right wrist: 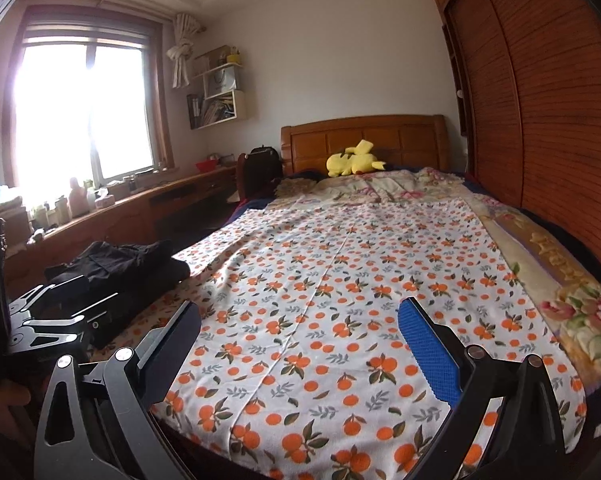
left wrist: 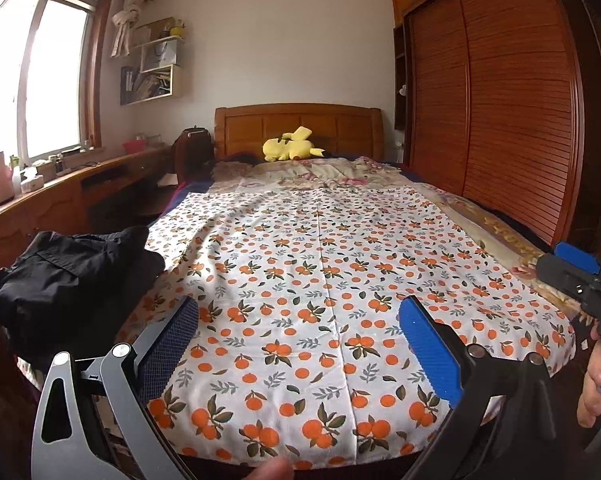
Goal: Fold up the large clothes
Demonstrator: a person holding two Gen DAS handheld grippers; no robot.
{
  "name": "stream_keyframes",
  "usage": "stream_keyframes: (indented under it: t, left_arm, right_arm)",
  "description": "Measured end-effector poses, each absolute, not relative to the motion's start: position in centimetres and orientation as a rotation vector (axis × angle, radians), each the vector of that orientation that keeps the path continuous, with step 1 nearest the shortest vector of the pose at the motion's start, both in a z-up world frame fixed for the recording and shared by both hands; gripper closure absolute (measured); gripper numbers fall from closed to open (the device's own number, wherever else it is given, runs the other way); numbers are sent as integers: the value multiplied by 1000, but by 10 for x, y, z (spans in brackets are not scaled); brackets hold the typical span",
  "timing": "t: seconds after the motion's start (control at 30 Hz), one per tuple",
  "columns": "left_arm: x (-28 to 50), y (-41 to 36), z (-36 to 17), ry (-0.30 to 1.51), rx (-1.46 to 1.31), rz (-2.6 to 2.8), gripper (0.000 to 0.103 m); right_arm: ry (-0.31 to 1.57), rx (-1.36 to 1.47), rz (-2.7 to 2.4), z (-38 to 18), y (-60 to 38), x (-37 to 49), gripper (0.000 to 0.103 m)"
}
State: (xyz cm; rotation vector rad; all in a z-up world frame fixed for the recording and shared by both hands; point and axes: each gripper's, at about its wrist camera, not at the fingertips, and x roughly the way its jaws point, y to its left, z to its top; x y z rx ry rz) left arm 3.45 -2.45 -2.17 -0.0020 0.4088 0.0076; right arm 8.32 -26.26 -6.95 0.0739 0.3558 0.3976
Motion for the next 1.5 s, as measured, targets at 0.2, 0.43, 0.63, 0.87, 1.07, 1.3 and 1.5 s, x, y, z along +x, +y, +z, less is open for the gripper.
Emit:
stream_keyframes:
  t: [0.2, 0.43, 0.63, 0.87, 1.07, 1.3, 1.5]
  left_arm:
    - [30, -21, -20, 415, -10, 3, 2]
    - [29, -18, -20, 414, -16, 4, 2]
    - [30, -18, -21, 420, -13, 4, 2]
    - [29, -19, -22, 421, -7, 1, 2]
    - [29, -19, -22, 422, -7, 3, 2]
    - [27, -19, -23, 424, -6, 2, 2]
    - [27, -19, -23, 422, -6, 1, 2]
  right_arm:
    - [354, 63, 379, -72, -260, 82, 8]
    - [340, 61, 362, -70, -259, 80, 8]
    - [338, 59, 359, -70, -259, 81, 8]
    - [332, 52, 356, -69, -258, 81, 8]
    - [334, 51, 354, -70, -259, 82, 8]
    - [340, 53, 351, -72, -260, 82, 8]
    - [341, 53, 349, -72, -261, 82, 8]
